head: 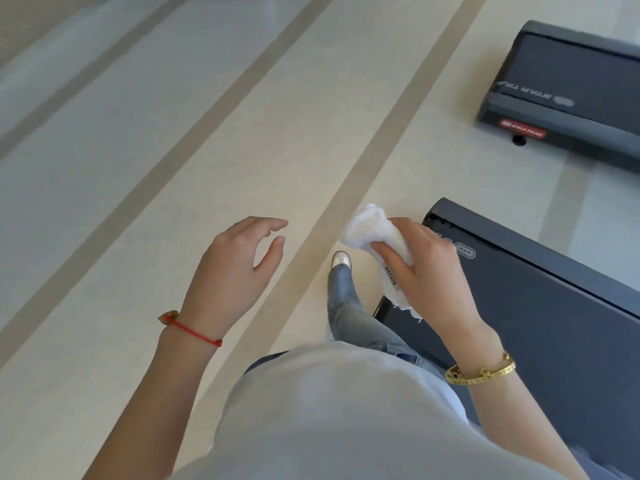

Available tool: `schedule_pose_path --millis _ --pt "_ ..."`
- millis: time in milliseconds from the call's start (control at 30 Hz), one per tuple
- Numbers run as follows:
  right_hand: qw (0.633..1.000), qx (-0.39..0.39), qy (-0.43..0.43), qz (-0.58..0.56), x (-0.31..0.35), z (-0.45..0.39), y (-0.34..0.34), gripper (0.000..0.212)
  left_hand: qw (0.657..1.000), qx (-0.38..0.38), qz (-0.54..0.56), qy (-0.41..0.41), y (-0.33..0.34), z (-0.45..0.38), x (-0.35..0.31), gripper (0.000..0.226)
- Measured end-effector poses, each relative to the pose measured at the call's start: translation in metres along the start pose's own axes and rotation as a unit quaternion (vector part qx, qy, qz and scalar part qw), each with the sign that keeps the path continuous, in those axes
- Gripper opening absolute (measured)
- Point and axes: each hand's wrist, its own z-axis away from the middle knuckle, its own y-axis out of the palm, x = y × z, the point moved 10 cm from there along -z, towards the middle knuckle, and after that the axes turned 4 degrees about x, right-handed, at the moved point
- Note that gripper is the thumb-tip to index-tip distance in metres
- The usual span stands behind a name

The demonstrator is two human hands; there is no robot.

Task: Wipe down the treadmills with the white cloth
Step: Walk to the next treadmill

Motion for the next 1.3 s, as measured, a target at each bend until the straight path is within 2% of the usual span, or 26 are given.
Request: schedule_pose_path --millis 233,533,633,933,1167,1300 --pt "0.997 -0.046 0.069 -0.006 -0.064 -0.11 -0.035 0.025 0.998 0.035 -0.003 0.056 0.018 -0.16 -0.024 0.024" --pt "0.982 -0.119 0.143 -0.008 -0.154 -0.227 -0.119 0.024 0.985 0.085 0.005 0.15 0.056 -0.354 -0.11 0.023" --pt "0.973 -0.142 0.181 -0.006 -0.185 -0.249 -0.141 0.025 0.974 0.122 0.002 0.189 0.078 -0.405 -0.141 0.03" --pt "0.932 -0.197 0.305 -0.016 -0.305 -0.317 -0.188 0.025 0.939 0.207 0.008 0.274 0.168 -0.565 -0.227 0.024" --pt "0.896 -0.271 0.351 0.008 -0.395 -0.401 -0.265 0.025 0.904 0.243 0.002 0.351 0.233 -0.715 -0.336 0.026" --pt "0.873 -0.28 0.398 0.023 -0.438 -0.435 -0.309 0.03 0.873 0.277 -0.014 0.401 0.27 -0.776 -0.401 0.026"
